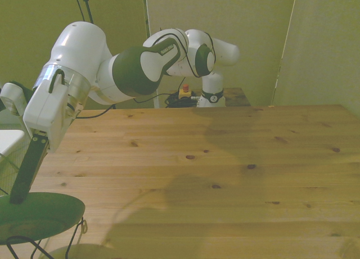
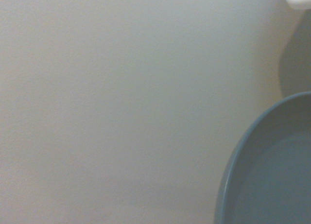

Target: Load the plate

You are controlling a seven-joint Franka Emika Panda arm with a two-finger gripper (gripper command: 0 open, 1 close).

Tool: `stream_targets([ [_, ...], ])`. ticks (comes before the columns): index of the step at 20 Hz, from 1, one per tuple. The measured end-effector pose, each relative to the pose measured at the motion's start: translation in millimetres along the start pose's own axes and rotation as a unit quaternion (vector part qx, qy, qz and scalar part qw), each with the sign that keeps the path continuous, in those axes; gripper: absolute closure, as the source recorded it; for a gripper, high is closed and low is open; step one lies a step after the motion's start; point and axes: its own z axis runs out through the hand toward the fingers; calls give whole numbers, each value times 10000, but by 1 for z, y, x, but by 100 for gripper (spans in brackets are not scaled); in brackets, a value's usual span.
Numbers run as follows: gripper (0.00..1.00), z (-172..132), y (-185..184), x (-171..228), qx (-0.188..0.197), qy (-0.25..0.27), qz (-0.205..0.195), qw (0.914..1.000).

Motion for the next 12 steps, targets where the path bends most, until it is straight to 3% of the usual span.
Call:
stream_targets([
  [12,100,9,13,11,-84,42,-130,9999],
])
